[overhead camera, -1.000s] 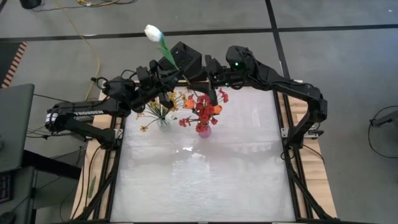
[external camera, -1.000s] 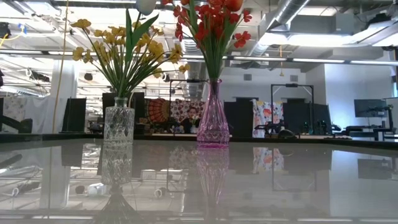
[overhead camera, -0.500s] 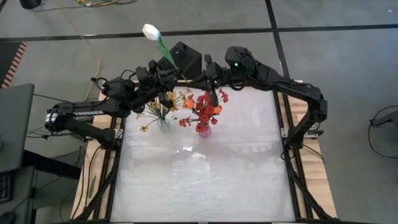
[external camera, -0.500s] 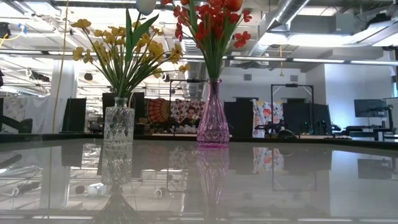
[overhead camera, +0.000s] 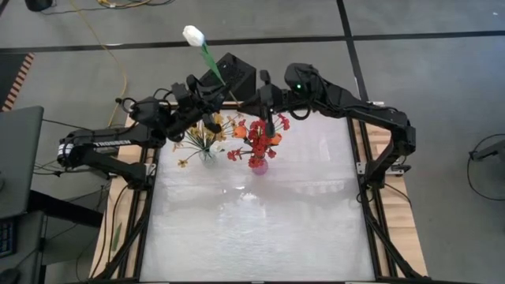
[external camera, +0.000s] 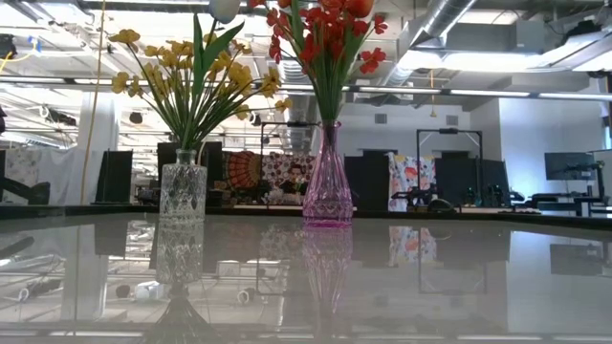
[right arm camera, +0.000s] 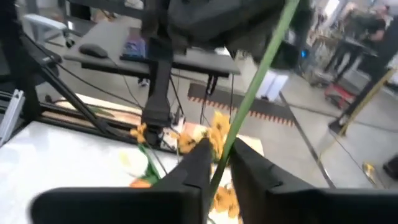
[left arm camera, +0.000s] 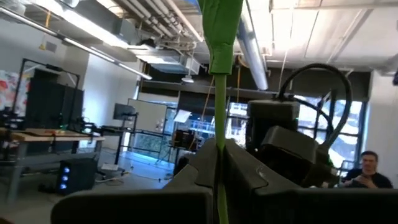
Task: Sort flowers into vase by color
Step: Put the white tulip into the transparent vase
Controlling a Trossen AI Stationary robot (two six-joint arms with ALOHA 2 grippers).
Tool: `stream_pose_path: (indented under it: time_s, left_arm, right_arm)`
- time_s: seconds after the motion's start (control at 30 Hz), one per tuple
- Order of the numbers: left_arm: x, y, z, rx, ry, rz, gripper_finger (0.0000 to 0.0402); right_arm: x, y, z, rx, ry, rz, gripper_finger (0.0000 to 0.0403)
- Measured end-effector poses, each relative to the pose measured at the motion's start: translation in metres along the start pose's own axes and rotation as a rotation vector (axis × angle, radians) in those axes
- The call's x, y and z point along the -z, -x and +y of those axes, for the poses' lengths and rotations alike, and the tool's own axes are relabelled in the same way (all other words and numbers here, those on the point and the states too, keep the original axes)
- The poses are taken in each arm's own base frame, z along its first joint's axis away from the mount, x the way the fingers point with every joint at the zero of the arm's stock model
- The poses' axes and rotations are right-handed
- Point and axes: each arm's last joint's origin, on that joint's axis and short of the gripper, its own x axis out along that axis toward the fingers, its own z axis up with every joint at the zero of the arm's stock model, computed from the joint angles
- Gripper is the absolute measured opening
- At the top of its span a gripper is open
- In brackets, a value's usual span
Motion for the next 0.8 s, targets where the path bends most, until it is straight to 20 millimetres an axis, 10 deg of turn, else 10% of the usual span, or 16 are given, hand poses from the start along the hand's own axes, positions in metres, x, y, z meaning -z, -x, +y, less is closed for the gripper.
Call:
stream_pose_path:
  time_s: [0.4,0.8]
  left_arm:
    - [-0.038,0.029,0.006,0.071,-0.066,0.048,0.0000]
    - [-0.079,0.117,0.020,0.427,-0.106,0.360,0.0000]
  right_arm:
    - [0.008,0.034,-0.012,0.032,-0.082,0.158,0.0284]
    - [0.011,0.078,-0.024,0.086,-0.165,0.264,0.0310]
